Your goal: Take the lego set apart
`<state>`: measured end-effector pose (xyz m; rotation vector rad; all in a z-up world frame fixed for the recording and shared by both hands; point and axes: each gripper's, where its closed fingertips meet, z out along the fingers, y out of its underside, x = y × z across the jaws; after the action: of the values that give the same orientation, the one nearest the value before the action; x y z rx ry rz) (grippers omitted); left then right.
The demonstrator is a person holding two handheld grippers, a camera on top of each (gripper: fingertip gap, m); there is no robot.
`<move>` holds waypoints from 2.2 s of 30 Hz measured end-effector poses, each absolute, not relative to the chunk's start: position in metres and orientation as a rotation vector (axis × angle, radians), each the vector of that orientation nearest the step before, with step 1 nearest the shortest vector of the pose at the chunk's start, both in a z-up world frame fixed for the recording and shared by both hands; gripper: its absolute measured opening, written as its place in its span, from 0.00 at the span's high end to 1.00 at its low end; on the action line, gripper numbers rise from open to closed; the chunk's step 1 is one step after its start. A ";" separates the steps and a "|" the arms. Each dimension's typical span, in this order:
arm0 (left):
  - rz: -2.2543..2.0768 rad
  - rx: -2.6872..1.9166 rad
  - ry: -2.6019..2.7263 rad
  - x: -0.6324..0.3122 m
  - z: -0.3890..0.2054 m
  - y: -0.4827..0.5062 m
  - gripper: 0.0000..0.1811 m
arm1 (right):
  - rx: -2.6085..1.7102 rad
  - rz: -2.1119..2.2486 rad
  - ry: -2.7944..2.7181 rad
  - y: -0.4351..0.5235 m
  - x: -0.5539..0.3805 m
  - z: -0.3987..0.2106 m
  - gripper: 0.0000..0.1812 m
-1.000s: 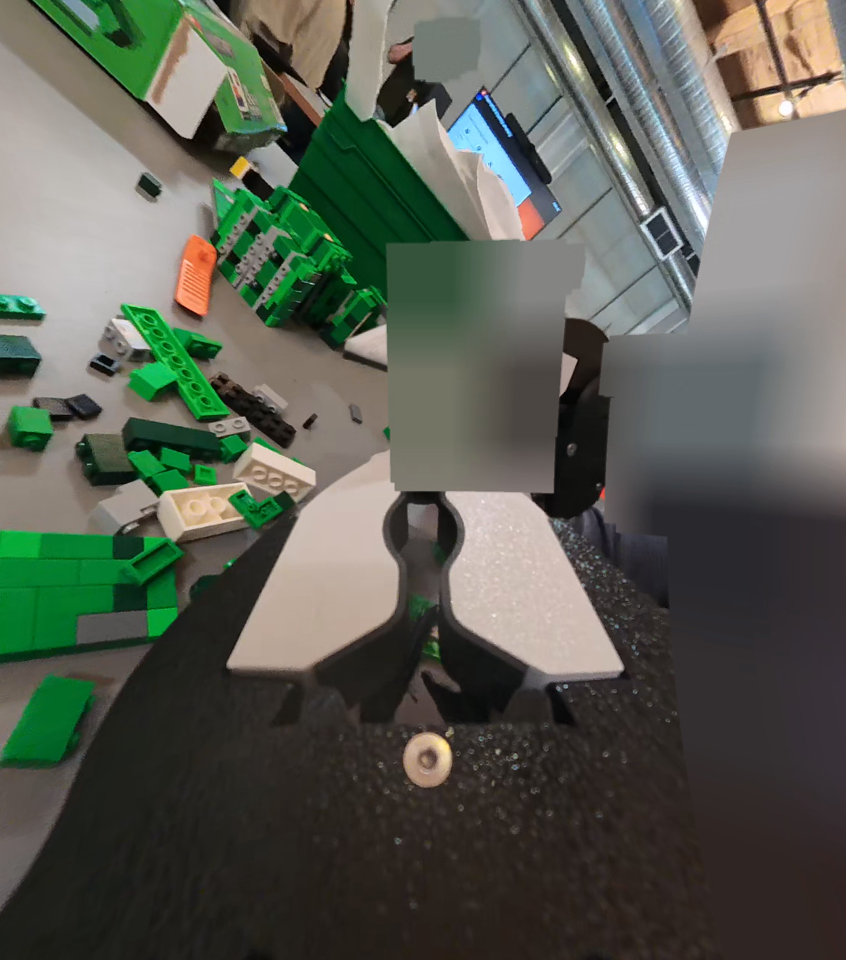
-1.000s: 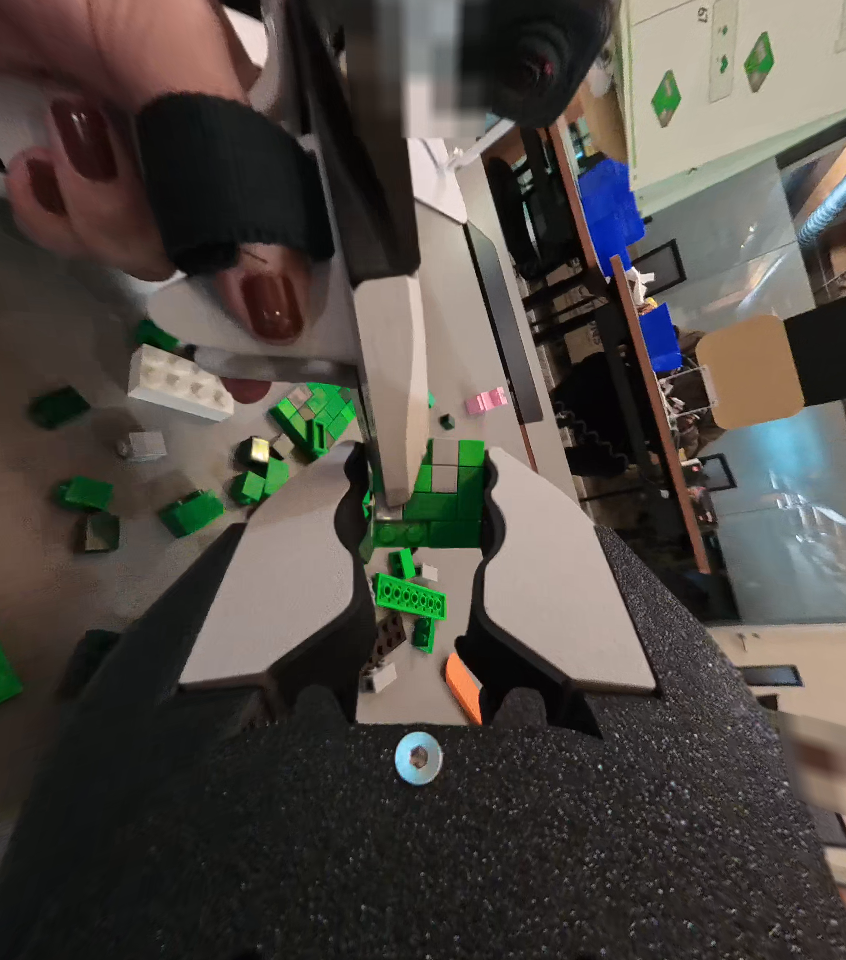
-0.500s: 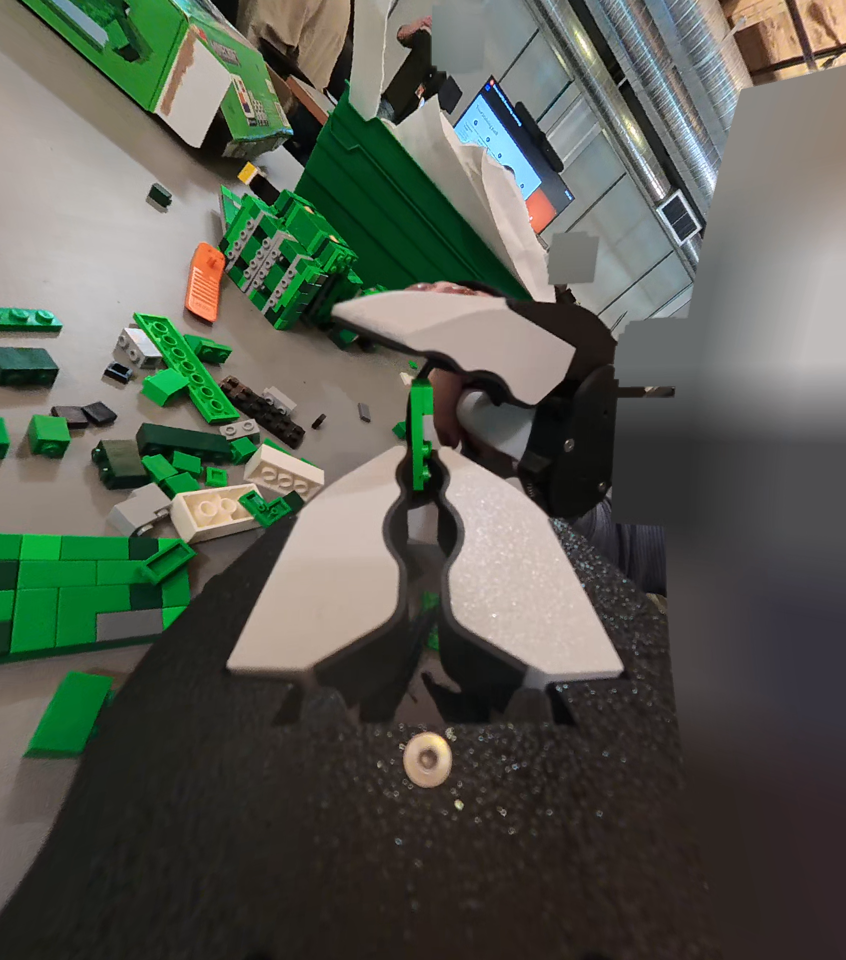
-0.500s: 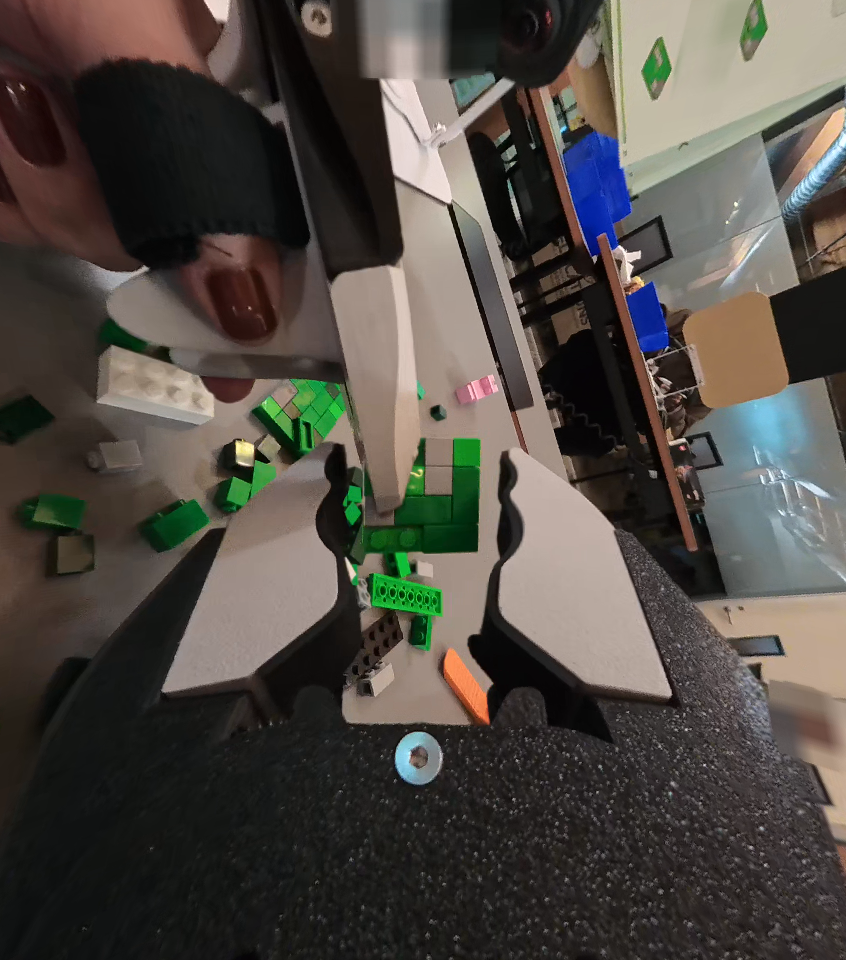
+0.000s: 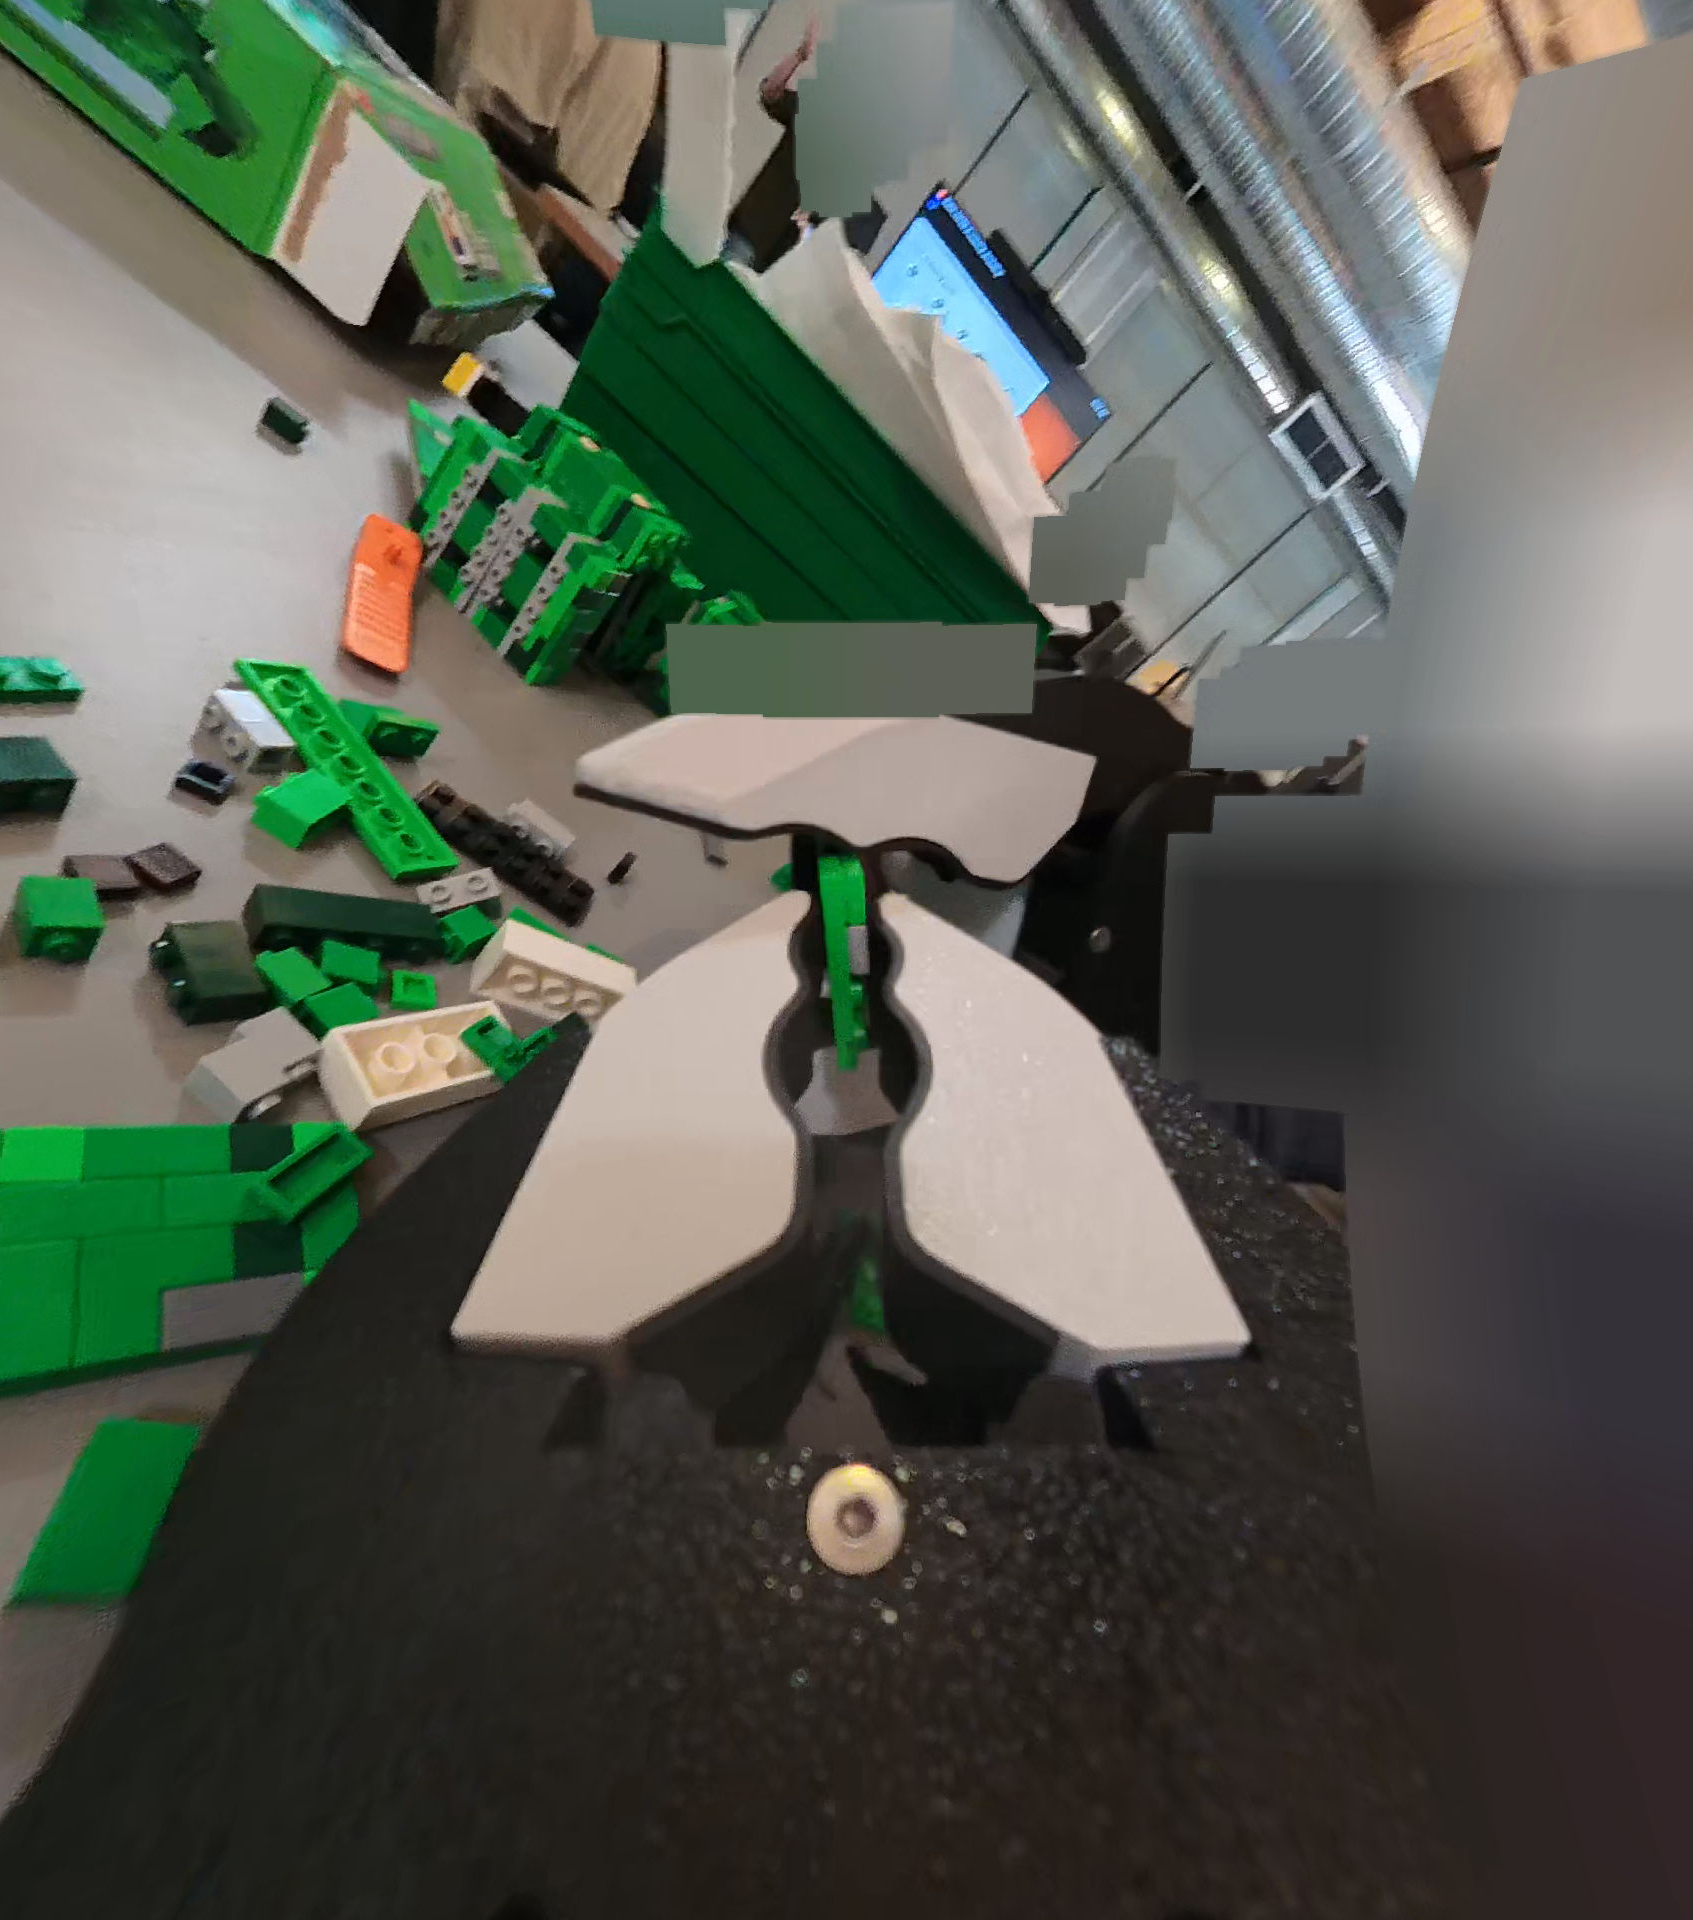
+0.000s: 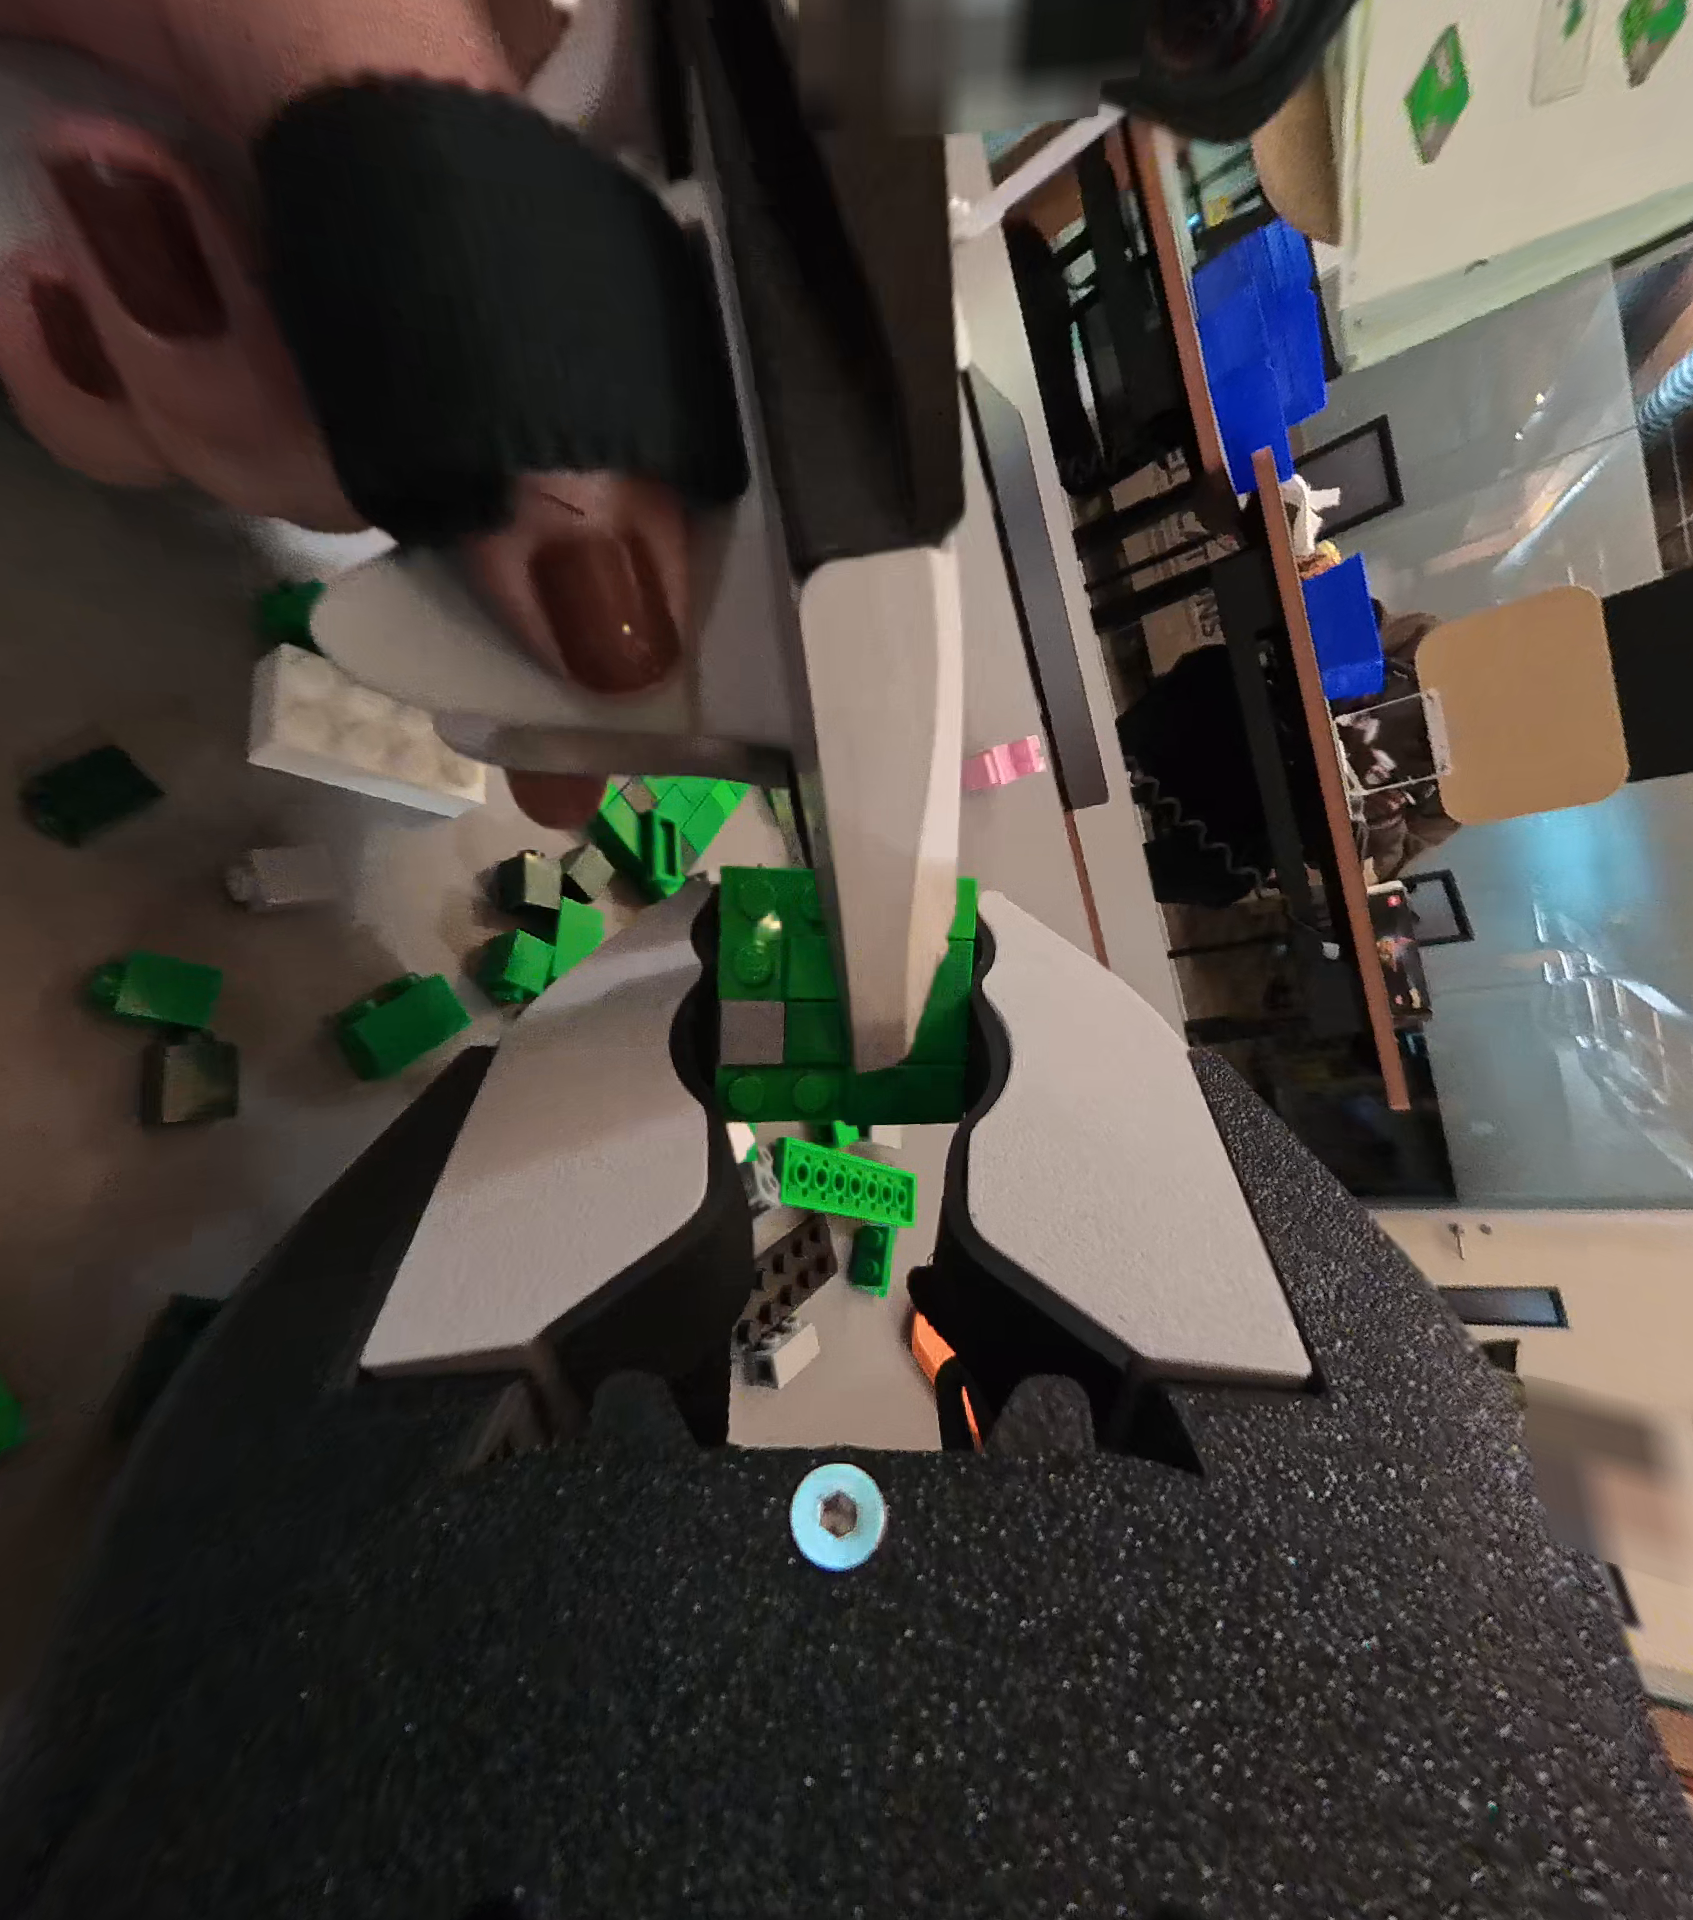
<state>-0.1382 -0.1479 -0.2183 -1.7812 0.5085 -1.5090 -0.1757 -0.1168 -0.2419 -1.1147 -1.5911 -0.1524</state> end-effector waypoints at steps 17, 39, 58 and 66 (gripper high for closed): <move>-1.516 -1.868 0.265 -0.152 -0.231 -0.134 0.96 | -0.991 -0.589 -1.479 -0.092 -0.181 -0.244 0.79; -1.384 -1.942 0.530 -0.145 -0.238 -0.146 0.90 | -1.110 -0.309 -1.529 -0.104 -0.188 -0.256 0.79; -1.464 -1.835 0.487 -0.147 -0.229 -0.144 0.97 | -1.001 -0.500 -1.467 -0.098 -0.185 -0.236 0.79; -1.615 -1.846 0.316 -0.152 -0.228 -0.139 0.97 | -0.871 -0.680 -1.452 -0.096 -0.187 -0.232 0.81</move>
<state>-0.1525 -0.1388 -0.2275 -1.8460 0.3164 -1.6150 -0.1868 -0.0961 -0.2319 -0.8709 -1.4519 -0.6803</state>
